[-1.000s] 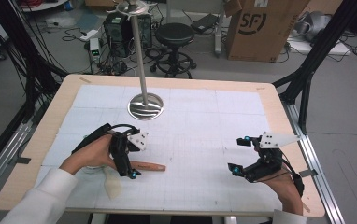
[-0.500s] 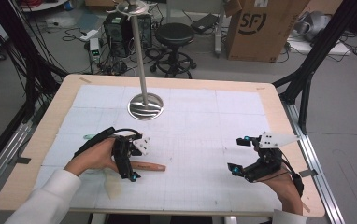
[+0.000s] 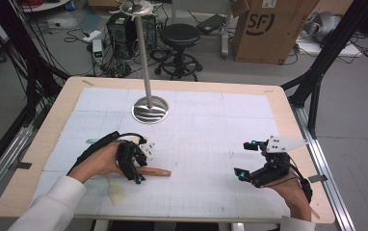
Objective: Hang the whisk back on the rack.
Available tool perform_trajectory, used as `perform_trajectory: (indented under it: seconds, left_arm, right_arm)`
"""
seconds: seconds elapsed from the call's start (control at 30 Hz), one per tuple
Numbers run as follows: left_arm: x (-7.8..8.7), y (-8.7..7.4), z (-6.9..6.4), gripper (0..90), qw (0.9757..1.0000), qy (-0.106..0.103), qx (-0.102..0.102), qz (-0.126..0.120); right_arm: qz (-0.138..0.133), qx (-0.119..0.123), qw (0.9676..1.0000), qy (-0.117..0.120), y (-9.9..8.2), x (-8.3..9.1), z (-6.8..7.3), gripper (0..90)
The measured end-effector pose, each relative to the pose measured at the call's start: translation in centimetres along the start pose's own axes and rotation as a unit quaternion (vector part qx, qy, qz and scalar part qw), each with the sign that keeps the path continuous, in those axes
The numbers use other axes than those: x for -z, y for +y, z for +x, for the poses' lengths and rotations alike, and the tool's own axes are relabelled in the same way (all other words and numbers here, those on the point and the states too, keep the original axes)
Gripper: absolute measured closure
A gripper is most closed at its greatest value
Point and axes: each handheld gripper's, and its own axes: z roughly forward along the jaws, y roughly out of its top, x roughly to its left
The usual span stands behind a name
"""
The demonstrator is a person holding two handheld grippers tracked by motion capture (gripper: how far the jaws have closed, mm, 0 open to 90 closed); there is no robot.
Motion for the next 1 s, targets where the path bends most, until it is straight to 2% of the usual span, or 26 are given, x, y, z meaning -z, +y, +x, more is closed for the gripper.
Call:
perform_trajectory:
  seconds: [0.07, 0.5, 0.8, 1.0]
  left_arm:
    - [0.03, -0.01, -0.04, 47.6, 1.0, 0.004, -0.004, 0.002]
    - [-0.28, -0.01, -0.15, 66.9, 0.9993, 0.024, -0.001, 0.029]
    - [-0.55, 0.04, -0.34, 69.5, 0.999, 0.018, -0.003, 0.041]
    - [-0.41, 0.11, -0.54, 70.1, 0.9985, 0.028, -0.004, 0.047]
  right_arm:
    - [0.0, 0.0, 1.0, 0.0, 0.0, 0.01, 0.0, 0.1]
    - [0.002, -0.002, 1.0, 0.001, -0.1, -0.25, -0.07, 0.1]
    - [0.004, -0.002, 1.0, 0.0, -0.17, -0.25, -0.09, 0.1]
    - [0.003, -0.003, 1.0, 0.0, -0.14, -0.14, -0.06, 0.1]
